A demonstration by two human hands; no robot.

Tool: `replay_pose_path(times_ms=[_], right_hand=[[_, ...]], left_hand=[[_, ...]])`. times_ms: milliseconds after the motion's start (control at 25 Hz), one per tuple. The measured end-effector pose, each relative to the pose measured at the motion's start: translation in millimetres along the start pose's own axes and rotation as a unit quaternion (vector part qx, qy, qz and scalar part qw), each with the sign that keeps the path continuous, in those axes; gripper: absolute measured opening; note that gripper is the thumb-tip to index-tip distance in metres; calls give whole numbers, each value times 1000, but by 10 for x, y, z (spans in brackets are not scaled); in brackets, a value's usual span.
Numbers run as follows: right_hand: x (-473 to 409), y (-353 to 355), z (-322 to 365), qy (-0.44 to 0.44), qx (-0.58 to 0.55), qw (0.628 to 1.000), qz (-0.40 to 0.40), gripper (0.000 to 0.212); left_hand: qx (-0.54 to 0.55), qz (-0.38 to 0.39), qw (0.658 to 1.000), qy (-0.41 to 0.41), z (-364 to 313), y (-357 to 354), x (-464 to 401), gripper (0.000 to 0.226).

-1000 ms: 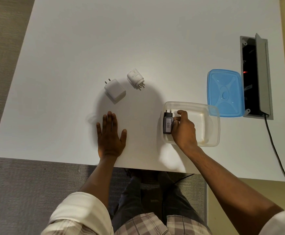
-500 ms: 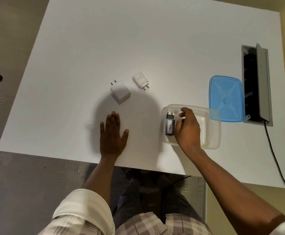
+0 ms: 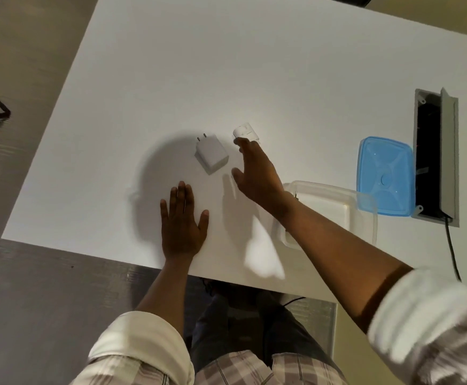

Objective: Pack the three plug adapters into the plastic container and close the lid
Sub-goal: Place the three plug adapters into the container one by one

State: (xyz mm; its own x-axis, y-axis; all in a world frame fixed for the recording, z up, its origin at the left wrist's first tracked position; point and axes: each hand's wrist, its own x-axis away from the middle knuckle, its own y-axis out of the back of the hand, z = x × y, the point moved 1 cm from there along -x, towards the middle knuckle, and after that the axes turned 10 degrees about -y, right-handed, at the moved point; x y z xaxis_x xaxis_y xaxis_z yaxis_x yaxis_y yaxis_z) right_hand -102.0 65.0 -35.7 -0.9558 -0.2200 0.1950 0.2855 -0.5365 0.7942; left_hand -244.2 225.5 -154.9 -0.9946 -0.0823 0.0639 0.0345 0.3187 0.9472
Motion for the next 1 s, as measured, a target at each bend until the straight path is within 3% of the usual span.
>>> replay_pose_path(times_ms=[120, 360, 680, 1000], right_hand=[[-326, -169, 190, -24, 67, 994, 88, 73], [-615, -475, 331, -35, 159, 974, 157, 87], [-532, -589, 360, -51, 189, 974, 116, 77], [68, -508, 202, -79, 136, 980, 120, 79]], left_hand=[[-3, 0, 1000, 4, 21, 1, -17, 75], [-3, 0, 1000, 13, 41, -32, -37, 77], [-9, 11, 1000, 20, 58, -59, -61, 78], [-19, 10, 1000, 15, 29, -18, -46, 76]])
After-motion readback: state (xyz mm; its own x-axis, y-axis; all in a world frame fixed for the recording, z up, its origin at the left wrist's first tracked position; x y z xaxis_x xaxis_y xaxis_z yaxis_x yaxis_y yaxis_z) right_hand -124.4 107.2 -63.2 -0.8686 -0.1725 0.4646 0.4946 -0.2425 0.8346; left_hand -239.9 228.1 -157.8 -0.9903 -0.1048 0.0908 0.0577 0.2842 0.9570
